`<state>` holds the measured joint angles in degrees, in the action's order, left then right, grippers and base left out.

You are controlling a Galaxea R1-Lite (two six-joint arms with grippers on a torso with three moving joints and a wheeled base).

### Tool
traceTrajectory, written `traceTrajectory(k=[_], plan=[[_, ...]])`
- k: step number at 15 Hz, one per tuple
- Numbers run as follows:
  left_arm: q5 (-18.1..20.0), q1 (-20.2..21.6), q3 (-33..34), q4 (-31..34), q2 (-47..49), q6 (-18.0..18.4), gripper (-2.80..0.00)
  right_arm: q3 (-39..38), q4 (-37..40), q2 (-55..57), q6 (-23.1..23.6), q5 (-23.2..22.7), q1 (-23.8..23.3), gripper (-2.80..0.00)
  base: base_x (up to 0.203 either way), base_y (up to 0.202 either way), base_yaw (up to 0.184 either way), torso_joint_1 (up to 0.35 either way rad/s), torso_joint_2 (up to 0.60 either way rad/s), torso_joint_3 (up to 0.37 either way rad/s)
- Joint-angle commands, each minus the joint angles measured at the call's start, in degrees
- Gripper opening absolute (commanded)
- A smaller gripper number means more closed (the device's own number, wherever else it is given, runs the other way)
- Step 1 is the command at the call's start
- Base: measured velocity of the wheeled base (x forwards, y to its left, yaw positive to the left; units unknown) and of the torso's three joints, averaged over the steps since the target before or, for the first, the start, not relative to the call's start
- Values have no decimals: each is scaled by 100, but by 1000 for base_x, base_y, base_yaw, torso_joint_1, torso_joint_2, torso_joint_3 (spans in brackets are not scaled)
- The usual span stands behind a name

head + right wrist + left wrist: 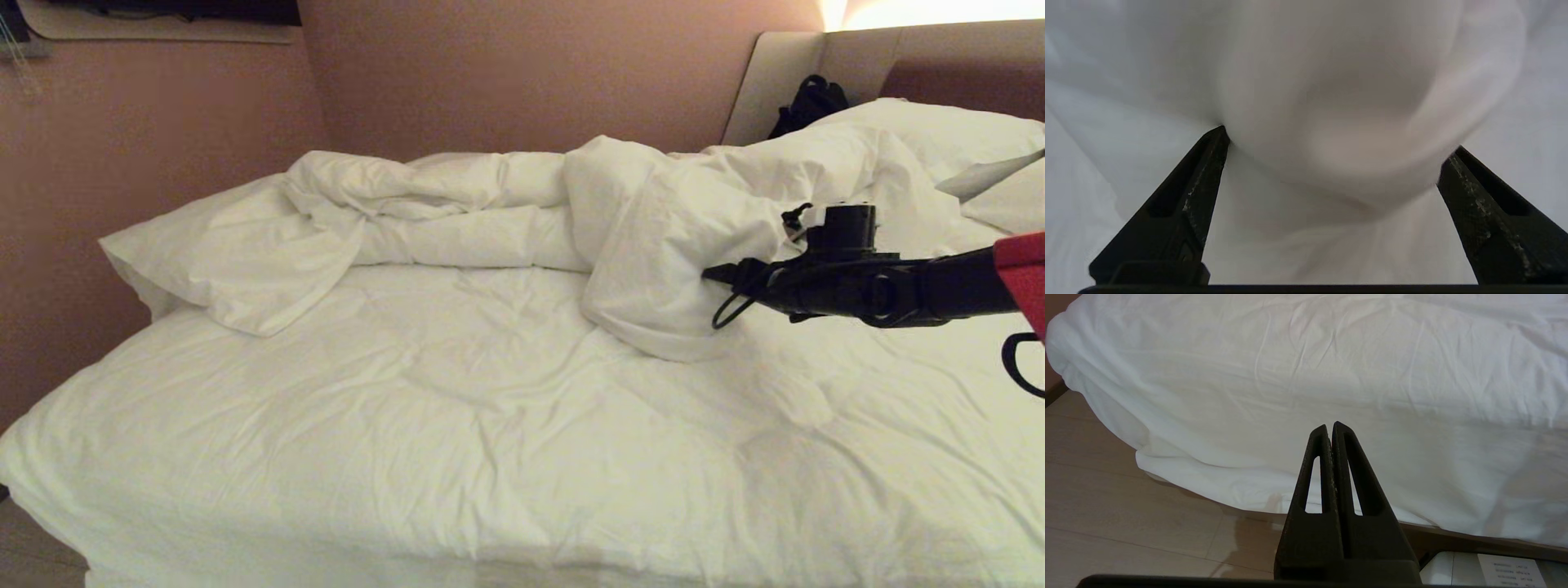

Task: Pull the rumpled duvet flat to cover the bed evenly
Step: Hold the folded corner of the quilt

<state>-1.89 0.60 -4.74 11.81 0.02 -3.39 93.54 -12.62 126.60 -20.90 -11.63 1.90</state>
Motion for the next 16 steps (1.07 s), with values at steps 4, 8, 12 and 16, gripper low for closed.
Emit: traceTrajectory(k=[4,8,12,16], plan=[[4,2,0,6,-2,-4,-280,290,-191,495,-63,-177,21,0,0,0,0,0,0,0],[-2,2,0,6,-2,-4,-280,718,-174,947,-63,-165,30,0,0,0,0,0,0,0],[-4,2,0,6,-2,-4,-280,736,-162,981,-63,-164,39,0,0,0,0,0,0,0],[1,2,0,6,-2,-4,-280,736,-153,908,-72,-164,48,-280,0,0,0,0,0,0]])
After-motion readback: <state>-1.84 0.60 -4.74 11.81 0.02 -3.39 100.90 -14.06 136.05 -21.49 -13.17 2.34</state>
